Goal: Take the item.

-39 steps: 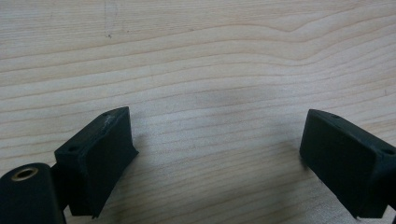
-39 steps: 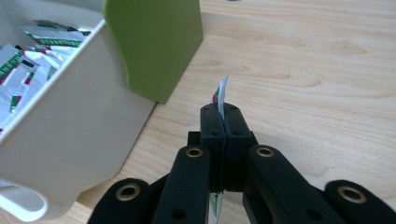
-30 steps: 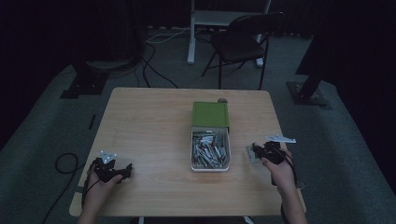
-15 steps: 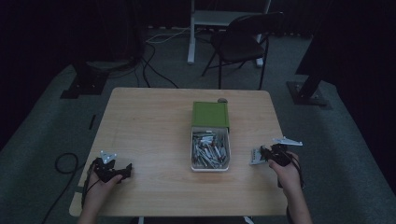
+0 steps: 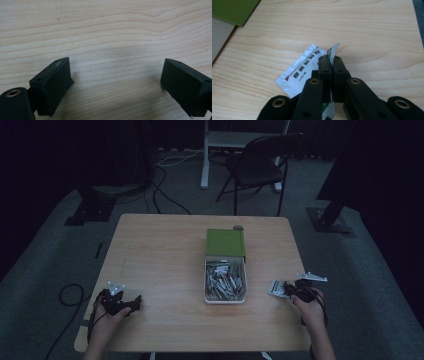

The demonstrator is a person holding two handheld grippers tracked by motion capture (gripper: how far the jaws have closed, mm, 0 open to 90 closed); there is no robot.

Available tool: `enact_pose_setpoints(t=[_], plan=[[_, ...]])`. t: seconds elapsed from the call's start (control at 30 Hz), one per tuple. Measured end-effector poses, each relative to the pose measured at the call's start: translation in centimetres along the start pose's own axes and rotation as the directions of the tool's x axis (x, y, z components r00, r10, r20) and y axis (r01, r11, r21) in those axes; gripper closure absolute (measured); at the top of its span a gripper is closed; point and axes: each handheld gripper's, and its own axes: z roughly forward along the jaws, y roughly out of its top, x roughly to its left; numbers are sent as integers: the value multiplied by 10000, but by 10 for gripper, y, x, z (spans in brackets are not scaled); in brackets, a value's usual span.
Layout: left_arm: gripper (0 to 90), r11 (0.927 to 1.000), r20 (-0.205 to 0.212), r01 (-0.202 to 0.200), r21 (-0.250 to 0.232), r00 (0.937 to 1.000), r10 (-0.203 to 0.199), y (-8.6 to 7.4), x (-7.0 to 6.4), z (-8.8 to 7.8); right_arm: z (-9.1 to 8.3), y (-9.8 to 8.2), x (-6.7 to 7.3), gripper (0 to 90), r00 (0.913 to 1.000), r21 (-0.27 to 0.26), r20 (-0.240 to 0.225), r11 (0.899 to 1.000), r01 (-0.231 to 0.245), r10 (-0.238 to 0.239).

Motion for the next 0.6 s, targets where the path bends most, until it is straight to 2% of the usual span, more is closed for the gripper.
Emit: enact_pose_setpoints(t=[0.13, 0.23, 0.37, 0.6], plan=[[105, 10000, -1, -4, 2, 10000, 4, 0, 0, 0, 3, -6, -6, 850, 9998, 56, 24, 9998, -178, 178], [105, 10000, 0, 1, 8, 10000, -1, 0, 0, 0, 1, -6, -9, 849, 9992, 130, 401, 9999, -34, 29], [105, 10000, 0, -1, 5, 10000, 1, 0, 0, 0, 0, -7, -12, 803, 9996, 92, 278, 10000, -5, 2], [105, 10000, -2, -22, 25, 10000, 22, 0, 0, 0, -2, -9, -21, 713, 9989, -69, 309, 9994, -350, 352]])
